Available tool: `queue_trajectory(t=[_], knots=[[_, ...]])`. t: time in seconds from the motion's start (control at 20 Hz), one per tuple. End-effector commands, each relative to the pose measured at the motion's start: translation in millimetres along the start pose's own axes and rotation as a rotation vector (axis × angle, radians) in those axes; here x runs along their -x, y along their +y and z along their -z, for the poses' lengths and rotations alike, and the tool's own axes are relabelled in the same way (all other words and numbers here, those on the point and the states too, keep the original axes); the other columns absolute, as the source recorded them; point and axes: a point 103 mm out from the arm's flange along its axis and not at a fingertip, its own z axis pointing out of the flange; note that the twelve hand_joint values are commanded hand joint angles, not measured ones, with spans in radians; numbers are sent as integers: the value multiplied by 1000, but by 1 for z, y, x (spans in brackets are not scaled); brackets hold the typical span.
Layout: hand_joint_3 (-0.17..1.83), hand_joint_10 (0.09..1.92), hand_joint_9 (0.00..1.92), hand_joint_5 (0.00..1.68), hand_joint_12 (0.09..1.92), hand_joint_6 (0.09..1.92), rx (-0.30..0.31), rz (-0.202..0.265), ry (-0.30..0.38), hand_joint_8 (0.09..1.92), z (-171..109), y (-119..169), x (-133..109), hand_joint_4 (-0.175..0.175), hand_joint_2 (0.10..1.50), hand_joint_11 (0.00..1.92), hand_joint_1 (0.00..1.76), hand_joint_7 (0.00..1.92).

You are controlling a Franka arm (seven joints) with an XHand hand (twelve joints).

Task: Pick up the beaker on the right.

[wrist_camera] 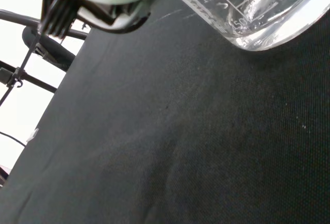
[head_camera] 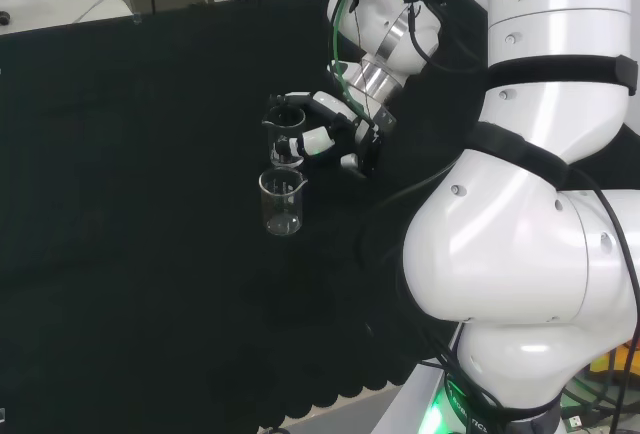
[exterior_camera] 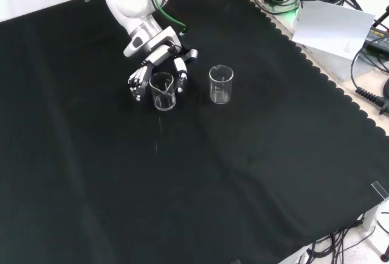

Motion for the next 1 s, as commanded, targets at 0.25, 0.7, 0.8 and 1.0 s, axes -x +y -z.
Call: queue_trajectory(t=[0.25,0.7,0.8,1.0], knots=[[629,593,438,569,1389,107,13,-20,55,661,-2,5,3,-39,535,16,950,311],[514,447,1149,1101,953,643,137,-98,-100,602,7,4,-2,20,729,996,1209,1078],[377,283,1389,1251,759,526,186,-93,-148,440,11,2,-5,-43,788,1229,1276,1310],[108,87,1584,1367,637,319,251,-58,-196,260,25,-1,-12,-167,906,1347,1311,1427]])
